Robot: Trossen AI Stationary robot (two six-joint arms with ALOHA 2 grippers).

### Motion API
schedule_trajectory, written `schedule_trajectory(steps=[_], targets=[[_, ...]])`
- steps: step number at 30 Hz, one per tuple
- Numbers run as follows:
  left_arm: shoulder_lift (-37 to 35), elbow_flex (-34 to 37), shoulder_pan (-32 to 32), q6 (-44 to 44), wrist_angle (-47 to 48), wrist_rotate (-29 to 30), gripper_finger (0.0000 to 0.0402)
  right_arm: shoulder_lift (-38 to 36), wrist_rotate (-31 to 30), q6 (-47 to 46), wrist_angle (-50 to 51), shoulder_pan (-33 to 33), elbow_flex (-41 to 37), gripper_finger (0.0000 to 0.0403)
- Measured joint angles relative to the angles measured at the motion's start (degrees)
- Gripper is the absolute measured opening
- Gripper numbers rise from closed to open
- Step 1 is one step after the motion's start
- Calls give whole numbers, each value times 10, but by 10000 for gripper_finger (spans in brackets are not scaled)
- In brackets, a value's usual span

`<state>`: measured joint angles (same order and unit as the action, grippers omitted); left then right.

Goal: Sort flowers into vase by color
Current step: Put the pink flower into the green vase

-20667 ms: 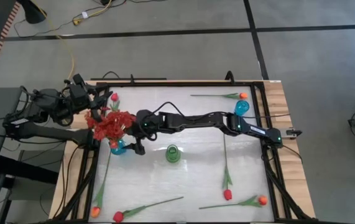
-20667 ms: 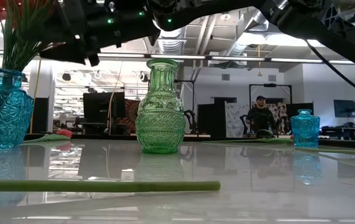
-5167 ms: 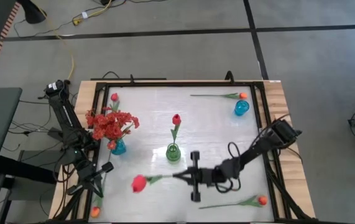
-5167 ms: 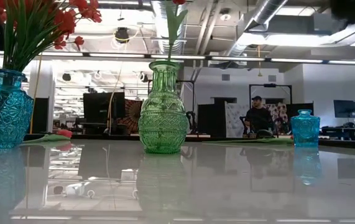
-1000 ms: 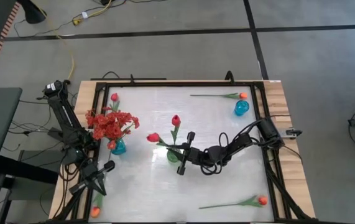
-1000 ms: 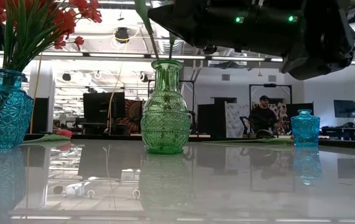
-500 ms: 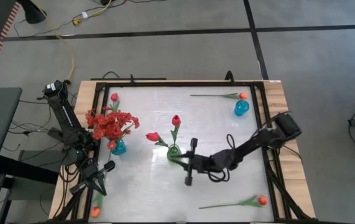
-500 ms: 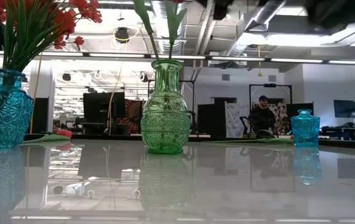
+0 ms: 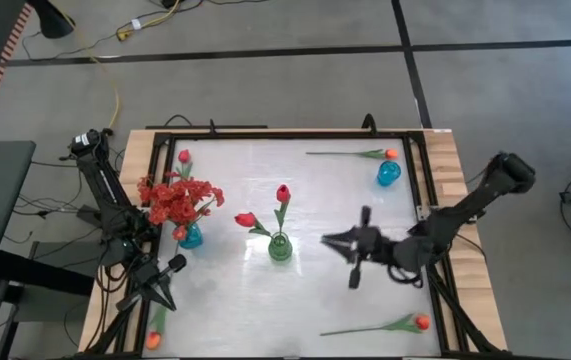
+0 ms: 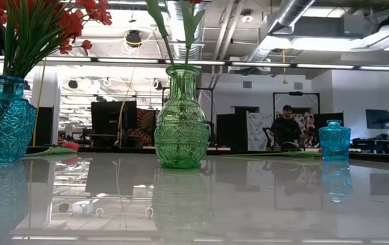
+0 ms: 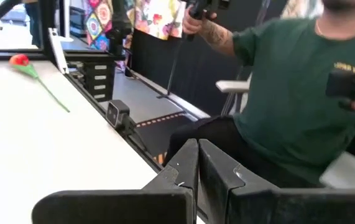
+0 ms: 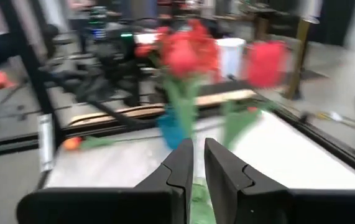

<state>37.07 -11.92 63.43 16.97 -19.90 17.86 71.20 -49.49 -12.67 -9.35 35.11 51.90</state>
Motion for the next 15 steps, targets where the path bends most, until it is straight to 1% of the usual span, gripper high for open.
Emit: schedule_trajectory(steps=[3, 6, 7, 8, 10, 12, 15], targets=[[0, 0, -8, 24, -7, -3, 0, -40, -42, -55, 76, -12, 0, 68], [0, 0, -16, 36, -4, -9, 0, -75, -46, -112, 155, -55, 0, 68], [0, 0, -19, 37, -5, -9, 0, -86, -35, -125, 184, -76, 0, 68], [0, 0, -22, 37, -5, -9, 0, -97, -14, -127, 210, -103, 0, 68], [0, 0, -31, 51, -5, -8, 0, -116, 52, -121, 253, -165, 0, 68], [0, 0, -41, 71, -5, -8, 0, -129, 136, -92, 280, -237, 0, 68], [0, 0, -58, 100, -5, -4, 0, -138, 265, -20, 298, -350, 0, 69]])
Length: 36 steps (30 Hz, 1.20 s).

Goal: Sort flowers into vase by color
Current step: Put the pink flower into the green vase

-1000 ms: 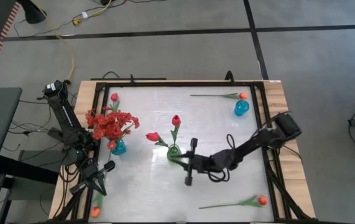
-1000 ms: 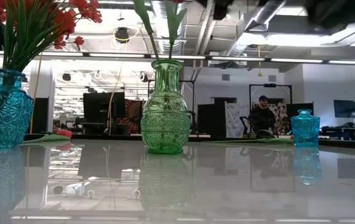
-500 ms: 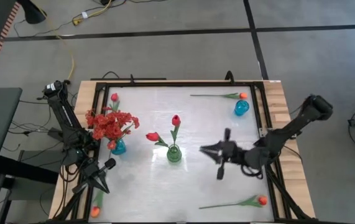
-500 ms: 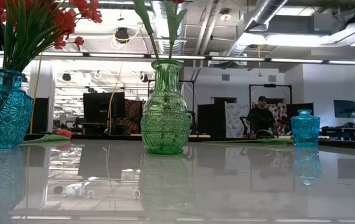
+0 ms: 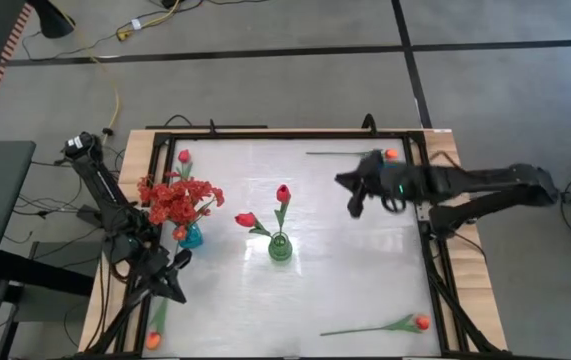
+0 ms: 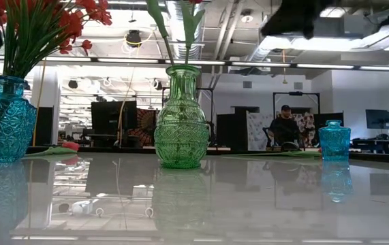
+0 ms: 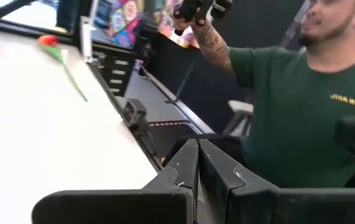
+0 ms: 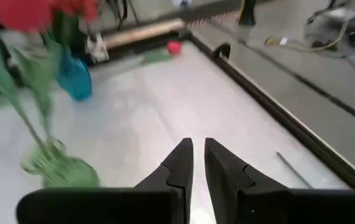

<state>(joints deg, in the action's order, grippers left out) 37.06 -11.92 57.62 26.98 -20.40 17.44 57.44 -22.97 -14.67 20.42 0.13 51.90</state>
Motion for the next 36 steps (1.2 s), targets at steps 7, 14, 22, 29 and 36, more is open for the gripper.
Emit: schedule_trajectory(steps=[7, 14, 22, 29, 36], targets=[[0, 0, -43, 36, 4, 46, 0, 6, 297, 143, 98, -321, 0, 125], [0, 0, -96, 99, 5, 55, 0, 10, 318, 220, 116, -540, 41, 217], [0, 0, -169, 144, 9, 73, 0, 40, 323, 322, 167, -604, 114, 250], [0, 0, -228, 143, 2, 54, 0, 173, 366, 354, 168, -596, 142, 250], [0, 0, -234, 121, 4, 9, 0, 279, 366, 351, 181, -571, 173, 250]])
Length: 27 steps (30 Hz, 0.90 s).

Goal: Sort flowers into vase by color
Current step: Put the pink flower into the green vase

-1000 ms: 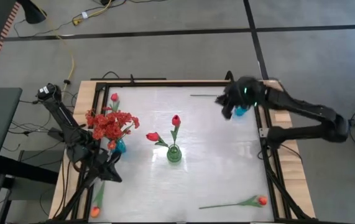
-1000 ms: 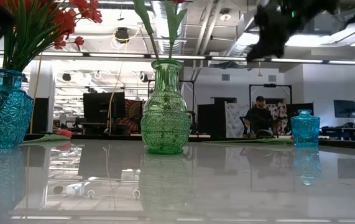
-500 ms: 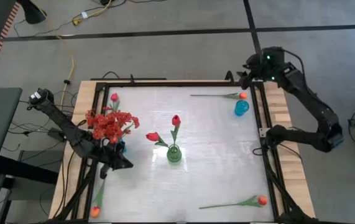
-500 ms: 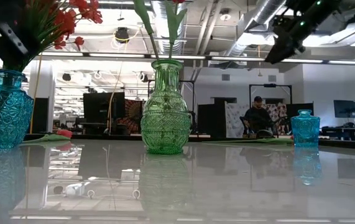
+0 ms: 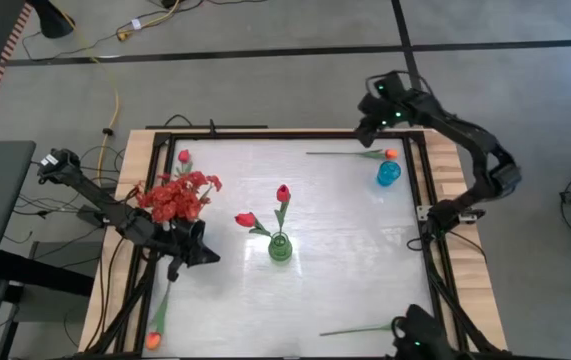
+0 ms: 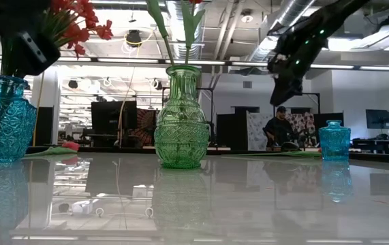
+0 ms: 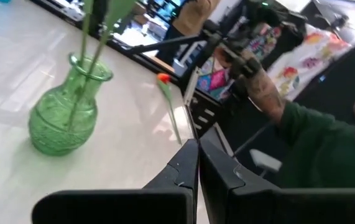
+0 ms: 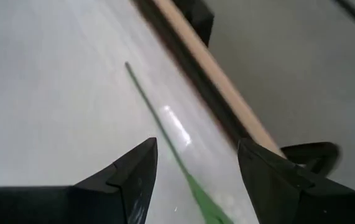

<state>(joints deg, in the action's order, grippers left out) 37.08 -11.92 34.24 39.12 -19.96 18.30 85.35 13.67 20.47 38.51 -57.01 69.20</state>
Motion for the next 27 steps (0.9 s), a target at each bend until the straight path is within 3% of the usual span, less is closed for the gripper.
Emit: schedule_trajectory(steps=[8, 12, 17, 22, 24, 27], targets=[[0, -3, 0, -14, -72, -105, 0, 13, 0, 0, 19, 23, 15, 250], [0, -47, 3, -44, -75, -146, 0, -7, 0, -4, 31, 36, 15, 250], [1, -141, 12, -149, -16, -193, 0, -17, -1, -23, 32, 45, 15, 250], [3, -248, 18, -318, 22, -249, 0, -17, -3, -38, 31, 45, 15, 250], [0, -299, 14, -374, 92, -213, 0, -17, -5, -40, 28, 45, 15, 250], [-2, -363, -5, -425, 197, -79, 0, -17, -5, -60, 28, 45, 15, 250]])
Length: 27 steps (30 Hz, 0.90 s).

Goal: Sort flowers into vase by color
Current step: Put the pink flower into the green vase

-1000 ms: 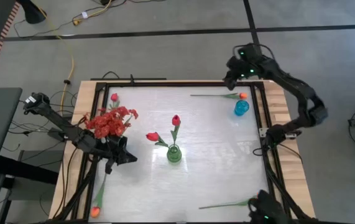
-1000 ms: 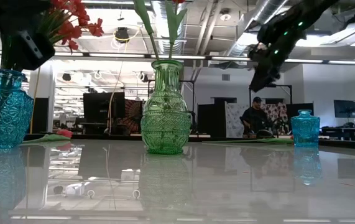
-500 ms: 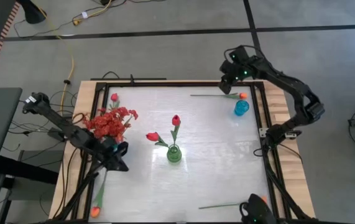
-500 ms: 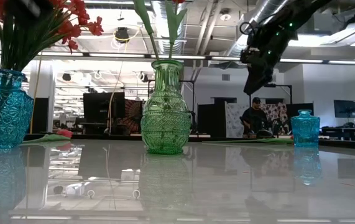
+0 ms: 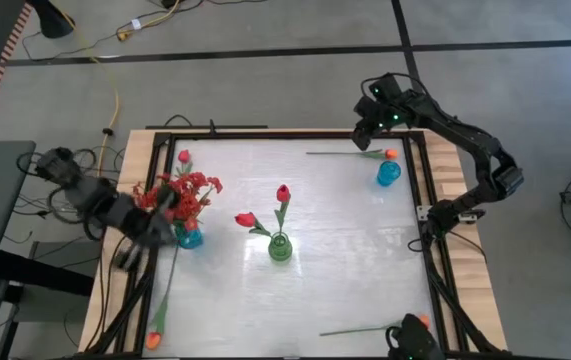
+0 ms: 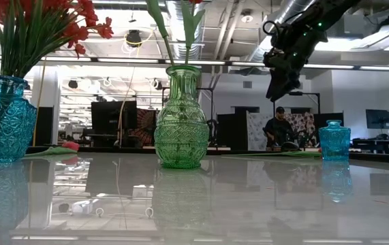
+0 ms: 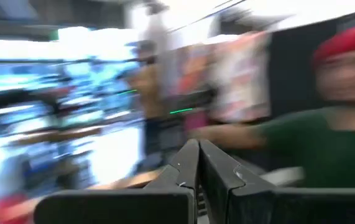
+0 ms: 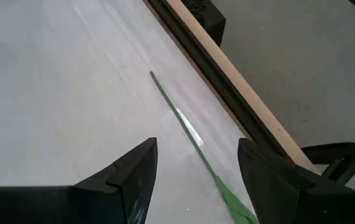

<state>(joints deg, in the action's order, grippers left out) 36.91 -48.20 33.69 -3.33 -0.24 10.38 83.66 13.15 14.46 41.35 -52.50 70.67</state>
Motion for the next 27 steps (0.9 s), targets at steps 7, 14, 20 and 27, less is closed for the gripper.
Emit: schedule_trajectory(steps=[7, 14, 20, 27], targets=[[-7, -83, -165, -55, 144, 33, 0, 0, 1, -24, 0, 14, 0, 250], [-2, -80, -455, 1, 165, 28, 0, 0, 2, -26, -7, 35, 0, 249], [32, -84, -703, 79, 162, -3, 0, 0, 2, -35, -7, 49, 0, 249], [139, -84, -904, 114, 246, -33, 0, 0, 2, -15, -9, 74, 0, 249]])
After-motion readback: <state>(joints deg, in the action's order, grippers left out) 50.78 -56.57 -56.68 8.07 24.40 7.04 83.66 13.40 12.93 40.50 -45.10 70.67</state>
